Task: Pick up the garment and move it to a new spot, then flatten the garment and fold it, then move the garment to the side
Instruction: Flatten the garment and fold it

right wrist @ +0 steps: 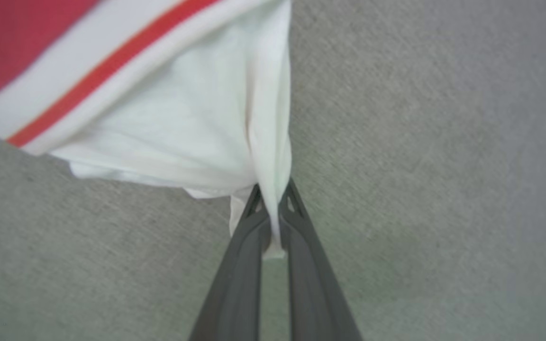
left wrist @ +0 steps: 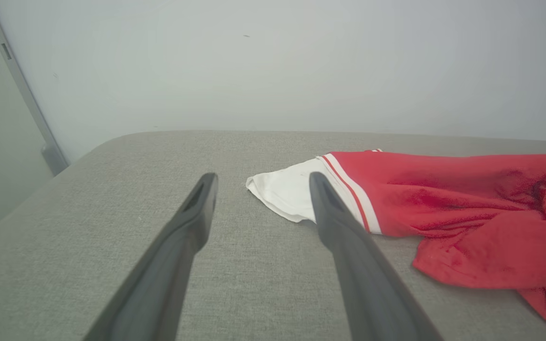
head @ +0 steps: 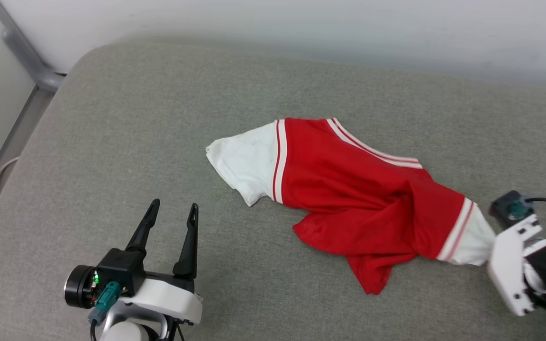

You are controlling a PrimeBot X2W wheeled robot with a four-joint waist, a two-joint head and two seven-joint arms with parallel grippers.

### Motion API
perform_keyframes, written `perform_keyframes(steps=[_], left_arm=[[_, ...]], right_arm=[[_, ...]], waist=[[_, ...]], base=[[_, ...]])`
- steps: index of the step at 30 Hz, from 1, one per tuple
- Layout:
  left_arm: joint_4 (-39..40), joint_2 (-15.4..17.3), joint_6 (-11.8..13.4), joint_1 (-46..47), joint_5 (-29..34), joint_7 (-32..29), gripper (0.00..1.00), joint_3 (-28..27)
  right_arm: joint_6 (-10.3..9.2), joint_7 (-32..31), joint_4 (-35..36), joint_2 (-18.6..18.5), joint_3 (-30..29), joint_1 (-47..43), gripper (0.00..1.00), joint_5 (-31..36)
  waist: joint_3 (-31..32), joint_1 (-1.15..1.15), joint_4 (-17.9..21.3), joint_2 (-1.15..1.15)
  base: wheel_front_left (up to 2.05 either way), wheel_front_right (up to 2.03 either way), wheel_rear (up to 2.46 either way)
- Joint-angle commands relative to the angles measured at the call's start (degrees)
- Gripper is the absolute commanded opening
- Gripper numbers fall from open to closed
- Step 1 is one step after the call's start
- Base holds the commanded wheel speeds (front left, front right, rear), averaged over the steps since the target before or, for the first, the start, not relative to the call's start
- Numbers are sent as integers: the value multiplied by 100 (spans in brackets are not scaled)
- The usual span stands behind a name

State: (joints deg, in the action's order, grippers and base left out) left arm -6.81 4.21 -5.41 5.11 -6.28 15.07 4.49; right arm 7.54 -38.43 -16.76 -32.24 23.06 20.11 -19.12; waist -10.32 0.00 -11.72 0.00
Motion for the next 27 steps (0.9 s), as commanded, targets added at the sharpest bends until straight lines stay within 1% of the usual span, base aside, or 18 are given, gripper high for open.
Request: perform_keyframes(steps=[1, 7, 9, 11, 13, 15, 18, 19, 20, 23, 27], left_arm=[[0, -24, -6, -36, 22, 15, 100, -19], [11, -59, -47, -42, 44, 15, 100, -21], [35, -68, -52, -35, 52, 15, 100, -48], [47, -76, -60, -2, 59, 15, 100, -57], [50, -84, -80, 66, 77, 15, 100, -51], [49, -93, -94, 117, 82, 15, 100, -36], [27, -101, -101, 161, 88, 15, 100, -13], [22, -104, -107, 185, 86, 15, 100, -15], [16, -106, -112, 204, 86, 15, 100, -23], [-23, -112, -118, 225, 100, 15, 100, -47], [-97, -105, -135, 167, 125, 15, 100, -130]], right_arm=[[-10, -58, 29, -193, 40, -78, 0, -9], [-10, -197, 261, -1416, 210, 21, 0, -11], [-10, -182, 182, -1785, 210, 74, 0, -65], [-10, -80, 29, -2065, 169, 151, 0, -34], [-10, 98, -195, -2255, 139, 223, 0, 51], [-10, 326, -499, -2332, 59, 313, 0, 141], [-10, 677, -983, -2212, -153, 460, 0, 233], [-10, 829, -1125, -2154, -225, 514, 27, 291], [-10, 977, -1268, -2078, -315, 559, 100, 327], [-10, 1371, -1667, -1780, -534, 641, 100, 423], [-10, 1986, -1943, -1317, -861, 796, 100, 395]], waist=[[89, 0, 82, 0], [102, 0, 102, 0], [41, 0, 86, 0], [-37, 0, 56, 0], [-125, 0, 12, 0], [-213, 0, -35, 0], [-311, 0, -105, 0], [-332, 0, -118, 0], [-345, 0, -126, 0], [-324, 0, -129, 0], [-162, 0, -36, 0]], base=[[0, 0, 0], [0, 0, 0], [0, 0, 0], [0, 0, 0], [0, 0, 0], [0, 0, 0], [0, 0, 0], [0, 0, 0], [0, 0, 0], [0, 0, 0], [0, 0, 0]])
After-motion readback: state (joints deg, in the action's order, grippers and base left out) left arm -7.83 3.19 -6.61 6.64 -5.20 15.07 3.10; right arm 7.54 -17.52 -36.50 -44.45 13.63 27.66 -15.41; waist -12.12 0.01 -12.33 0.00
